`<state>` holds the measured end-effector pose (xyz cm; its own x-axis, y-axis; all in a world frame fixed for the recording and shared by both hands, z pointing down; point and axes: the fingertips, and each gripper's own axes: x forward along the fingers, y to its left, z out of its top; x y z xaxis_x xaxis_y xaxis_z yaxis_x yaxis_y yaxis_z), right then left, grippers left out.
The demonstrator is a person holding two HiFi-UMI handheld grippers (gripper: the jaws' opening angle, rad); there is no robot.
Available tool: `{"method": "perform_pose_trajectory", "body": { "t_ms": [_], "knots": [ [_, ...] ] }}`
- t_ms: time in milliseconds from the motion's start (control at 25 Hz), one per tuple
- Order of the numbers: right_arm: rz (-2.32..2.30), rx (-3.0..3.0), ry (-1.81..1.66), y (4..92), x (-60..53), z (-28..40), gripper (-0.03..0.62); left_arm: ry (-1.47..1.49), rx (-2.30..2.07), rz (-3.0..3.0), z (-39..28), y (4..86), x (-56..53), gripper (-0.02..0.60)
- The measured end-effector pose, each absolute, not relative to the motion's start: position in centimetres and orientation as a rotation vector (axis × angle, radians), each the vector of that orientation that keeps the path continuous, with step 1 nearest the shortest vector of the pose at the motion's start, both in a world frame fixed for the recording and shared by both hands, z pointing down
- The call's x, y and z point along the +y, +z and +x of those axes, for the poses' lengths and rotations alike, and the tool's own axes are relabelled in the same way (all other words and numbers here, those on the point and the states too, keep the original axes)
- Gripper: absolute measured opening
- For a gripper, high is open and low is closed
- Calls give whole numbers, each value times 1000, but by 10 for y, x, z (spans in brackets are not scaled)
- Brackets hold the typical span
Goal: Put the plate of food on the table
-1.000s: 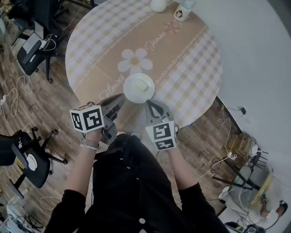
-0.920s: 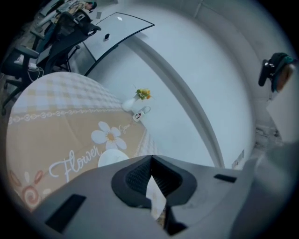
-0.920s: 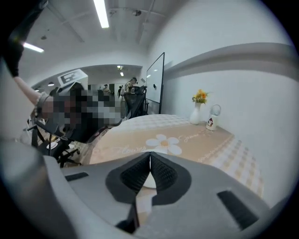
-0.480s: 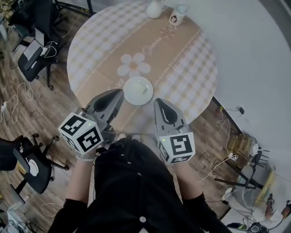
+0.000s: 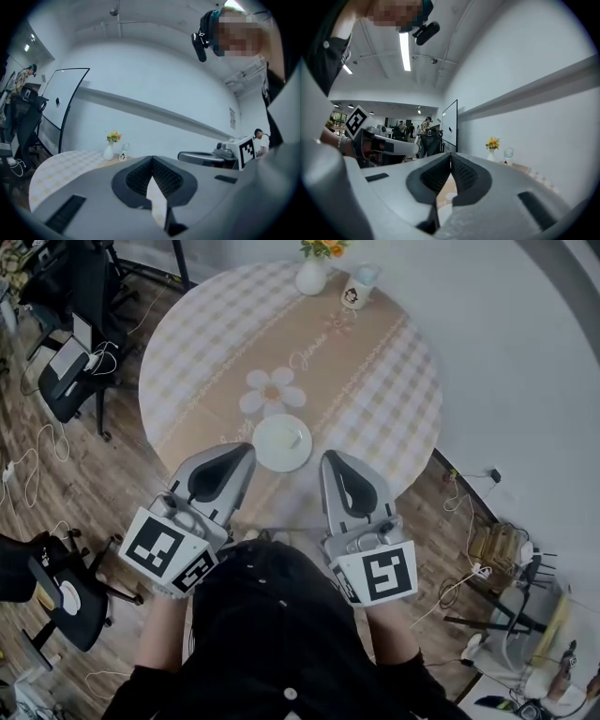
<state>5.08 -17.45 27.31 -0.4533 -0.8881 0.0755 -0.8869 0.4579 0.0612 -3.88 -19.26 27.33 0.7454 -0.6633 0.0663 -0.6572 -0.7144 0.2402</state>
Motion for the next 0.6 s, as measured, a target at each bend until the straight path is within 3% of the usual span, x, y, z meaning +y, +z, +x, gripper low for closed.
{"method": "perform_pose_trajectory", "body": {
  "t_ms": [600],
  "knots": [
    [1575,-2572,-52,272,-168,50,0,26,-1001,2740,-30,277,-183,2]
  ]
}}
